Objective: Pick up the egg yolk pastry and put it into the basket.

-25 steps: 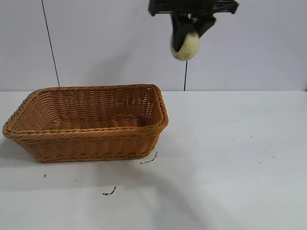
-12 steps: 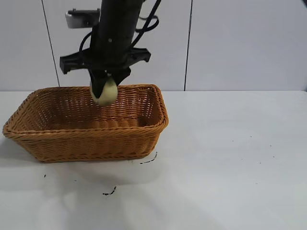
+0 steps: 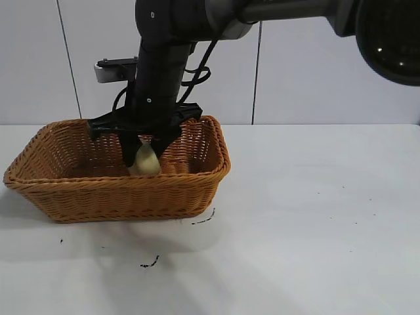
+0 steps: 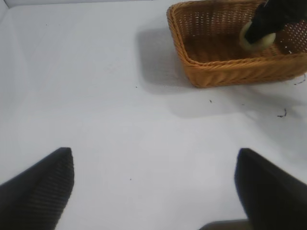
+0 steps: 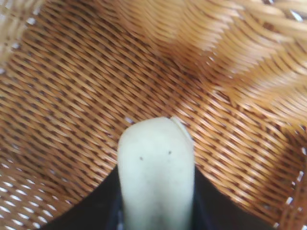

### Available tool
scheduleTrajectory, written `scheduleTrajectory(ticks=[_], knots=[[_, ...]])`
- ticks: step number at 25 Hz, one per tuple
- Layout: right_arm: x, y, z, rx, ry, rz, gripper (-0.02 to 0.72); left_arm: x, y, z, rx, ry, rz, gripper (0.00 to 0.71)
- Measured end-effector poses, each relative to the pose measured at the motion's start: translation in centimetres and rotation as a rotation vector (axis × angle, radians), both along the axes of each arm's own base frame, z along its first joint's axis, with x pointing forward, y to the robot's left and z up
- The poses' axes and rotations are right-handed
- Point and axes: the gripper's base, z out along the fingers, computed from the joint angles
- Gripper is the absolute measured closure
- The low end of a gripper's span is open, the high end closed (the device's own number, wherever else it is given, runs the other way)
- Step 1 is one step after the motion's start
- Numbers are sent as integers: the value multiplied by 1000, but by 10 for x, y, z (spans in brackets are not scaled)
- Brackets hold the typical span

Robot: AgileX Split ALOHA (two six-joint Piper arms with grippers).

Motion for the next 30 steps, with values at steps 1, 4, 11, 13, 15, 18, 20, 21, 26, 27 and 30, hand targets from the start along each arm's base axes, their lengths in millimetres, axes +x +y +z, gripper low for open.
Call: scheduleTrajectory(ticks=[1,4,11,13,15,18,20,21,26,27,30], knots=[[-1,-1,2,-7,2,1,120,0,0,0,0,0,0,17],[-2,-5,14,-31,-10,5,35,0,0,0,0,0,0,17],[0,-33,91,22,-109,-42,12,0,0,0,0,0,0,17],[10,-54,102,28,-119,-89,10,0,0,0,0,0,0,17],[25,-82,105,16,-110,-150,8,0,0,0,0,0,0,17],[46,-130,103,-16,-77,-252,8,0,0,0,0,0,0,17],[57,-164,102,-32,-55,-322,8,0,0,0,0,0,0,17],[63,-182,102,-36,-52,-359,8,0,0,0,0,0,0,17],[79,-263,100,-57,-19,-521,8,0,0,0,0,0,0,17],[79,-276,99,-65,-3,-547,8,0,0,0,0,0,0,17],[79,-305,98,-81,41,-605,8,0,0,0,0,0,0,17]])
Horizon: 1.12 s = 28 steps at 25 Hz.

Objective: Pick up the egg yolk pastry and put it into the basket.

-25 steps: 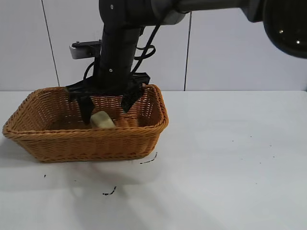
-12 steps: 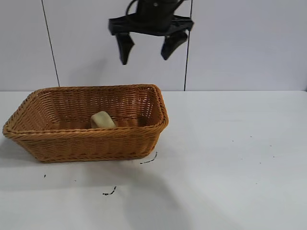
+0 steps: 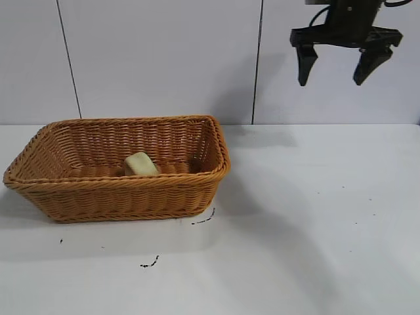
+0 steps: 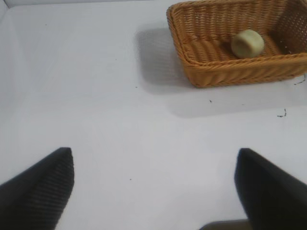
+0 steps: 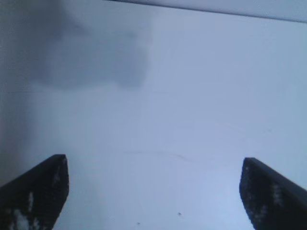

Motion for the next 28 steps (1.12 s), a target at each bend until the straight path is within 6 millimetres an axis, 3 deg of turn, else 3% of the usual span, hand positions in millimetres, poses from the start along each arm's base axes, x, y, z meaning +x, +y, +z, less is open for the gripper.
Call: scheduleTrajectory(ticks=[4,7,12,19,28], knots=[[1,-23,0,11,3,-51,8,0,0,0,0,0,0,17],[-4,-26,4,26,9,-61,8,0,0,0,0,0,0,17],[-35,-25,20,41,49,-54,8,0,0,0,0,0,0,17],[-119,-26,47,36,120,-49,8,0,0,0,0,0,0,17],[-263,-28,69,41,105,-48,8,0,0,0,0,0,0,17]])
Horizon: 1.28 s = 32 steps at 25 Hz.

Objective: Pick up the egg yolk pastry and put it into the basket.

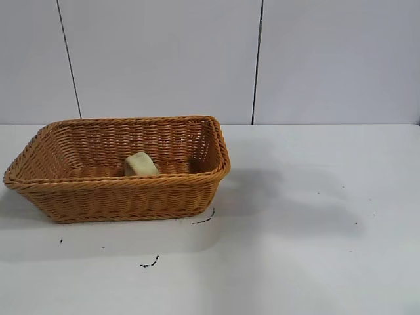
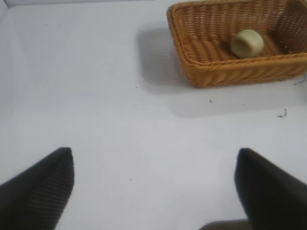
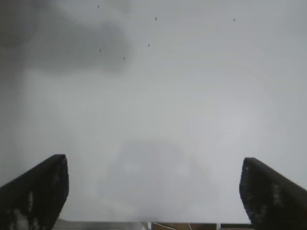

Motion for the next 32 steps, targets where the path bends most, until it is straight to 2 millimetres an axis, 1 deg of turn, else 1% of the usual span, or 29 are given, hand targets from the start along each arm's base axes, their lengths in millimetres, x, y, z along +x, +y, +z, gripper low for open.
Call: scheduleTrajectory(ticks=[3,5,6,8,12,15,18,22,24,32], knots=[[-47,-1,-4,-5,-29,1,8,0,0,0,0,0,0,17],[-77,-2,-13,-6,-57,3,8,0,0,0,0,0,0,17],[-92,-2,-15,-5,-98,3,8,0,0,0,0,0,0,17],[-120,-2,-25,3,-167,3,8,0,0,0,0,0,0,17],[-165,-2,-45,13,-317,3,8,0,0,0,0,0,0,17],[-193,-3,-50,16,-480,3,8,0,0,0,0,0,0,17],[-215,-3,-47,21,-651,3,8,0,0,0,0,0,0,17],[-236,-3,-45,23,-802,4,8,0,0,0,0,0,0,17],[-241,-4,-45,24,-828,4,8,0,0,0,0,0,0,17],[-241,-3,-45,28,-834,5,8,0,0,0,0,0,0,17]])
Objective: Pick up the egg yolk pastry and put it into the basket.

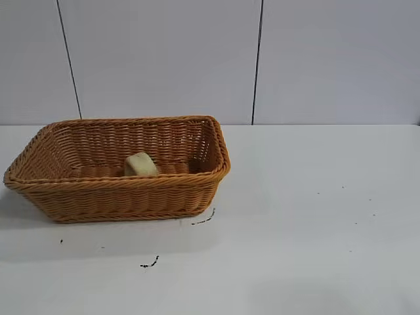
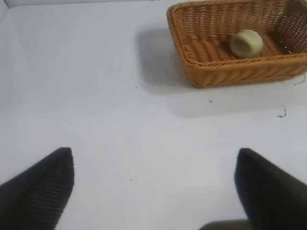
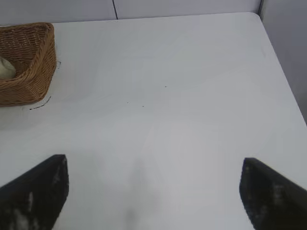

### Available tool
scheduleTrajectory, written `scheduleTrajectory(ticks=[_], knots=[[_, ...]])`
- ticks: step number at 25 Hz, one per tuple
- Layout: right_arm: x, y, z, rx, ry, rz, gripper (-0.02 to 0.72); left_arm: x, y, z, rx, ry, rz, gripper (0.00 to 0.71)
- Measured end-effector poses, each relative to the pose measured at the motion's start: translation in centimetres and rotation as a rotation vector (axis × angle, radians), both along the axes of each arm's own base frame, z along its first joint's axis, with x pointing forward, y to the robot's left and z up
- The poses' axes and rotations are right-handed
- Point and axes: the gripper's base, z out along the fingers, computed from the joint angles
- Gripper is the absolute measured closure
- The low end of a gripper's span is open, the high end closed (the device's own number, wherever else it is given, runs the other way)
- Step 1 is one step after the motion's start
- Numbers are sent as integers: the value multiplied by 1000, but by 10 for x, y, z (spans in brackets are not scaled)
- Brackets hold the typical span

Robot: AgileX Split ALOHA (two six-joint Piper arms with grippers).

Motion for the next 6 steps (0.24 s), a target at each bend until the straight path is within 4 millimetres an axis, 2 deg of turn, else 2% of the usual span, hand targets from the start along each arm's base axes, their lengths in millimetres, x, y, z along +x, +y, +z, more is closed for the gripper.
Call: scheduleTrajectory(ticks=[6], knots=[[0,0,0,0,0,0,8,0,0,0,0,0,0,17]])
